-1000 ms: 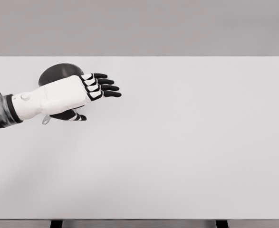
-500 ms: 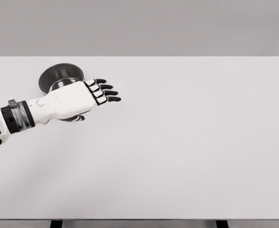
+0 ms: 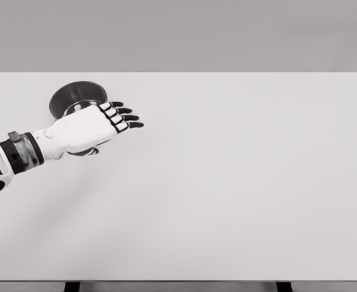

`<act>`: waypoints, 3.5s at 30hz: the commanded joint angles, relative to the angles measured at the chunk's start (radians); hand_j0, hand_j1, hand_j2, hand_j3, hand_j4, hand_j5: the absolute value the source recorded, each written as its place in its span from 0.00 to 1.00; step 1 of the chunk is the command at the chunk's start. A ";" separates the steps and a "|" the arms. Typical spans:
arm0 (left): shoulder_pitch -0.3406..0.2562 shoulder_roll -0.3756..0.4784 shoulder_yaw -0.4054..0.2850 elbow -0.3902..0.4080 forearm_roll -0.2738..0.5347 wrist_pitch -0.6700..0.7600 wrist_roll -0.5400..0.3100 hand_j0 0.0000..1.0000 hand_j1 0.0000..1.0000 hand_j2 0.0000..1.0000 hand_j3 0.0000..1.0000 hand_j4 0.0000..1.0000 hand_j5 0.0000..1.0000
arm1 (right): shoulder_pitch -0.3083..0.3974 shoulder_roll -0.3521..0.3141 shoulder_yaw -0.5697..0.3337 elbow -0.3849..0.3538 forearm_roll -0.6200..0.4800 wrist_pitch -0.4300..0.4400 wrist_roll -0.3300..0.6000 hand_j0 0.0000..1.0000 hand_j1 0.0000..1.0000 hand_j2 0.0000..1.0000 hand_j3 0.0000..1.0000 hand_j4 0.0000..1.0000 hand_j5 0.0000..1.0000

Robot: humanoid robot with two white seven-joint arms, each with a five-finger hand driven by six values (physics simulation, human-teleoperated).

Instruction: Rotate pot handle

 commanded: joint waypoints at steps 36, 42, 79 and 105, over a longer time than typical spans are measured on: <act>0.075 0.011 0.081 0.018 -0.085 0.065 -0.003 1.00 1.00 1.00 1.00 1.00 1.00 | 0.000 0.000 0.000 0.000 0.000 -0.001 0.000 1.00 1.00 1.00 1.00 1.00 1.00; 0.086 0.014 0.108 0.018 -0.085 0.065 -0.003 1.00 1.00 1.00 1.00 1.00 1.00 | 0.000 0.000 0.000 0.000 0.000 0.000 0.000 1.00 1.00 1.00 1.00 1.00 1.00; 0.106 0.048 0.184 0.097 -0.085 0.065 -0.003 1.00 1.00 1.00 1.00 1.00 1.00 | 0.000 0.000 0.000 0.000 0.000 -0.001 0.000 1.00 1.00 1.00 1.00 1.00 1.00; 0.089 0.049 0.224 0.196 -0.085 0.065 -0.003 1.00 1.00 1.00 1.00 1.00 1.00 | 0.000 0.000 0.000 0.000 0.000 0.000 0.000 1.00 1.00 1.00 1.00 1.00 1.00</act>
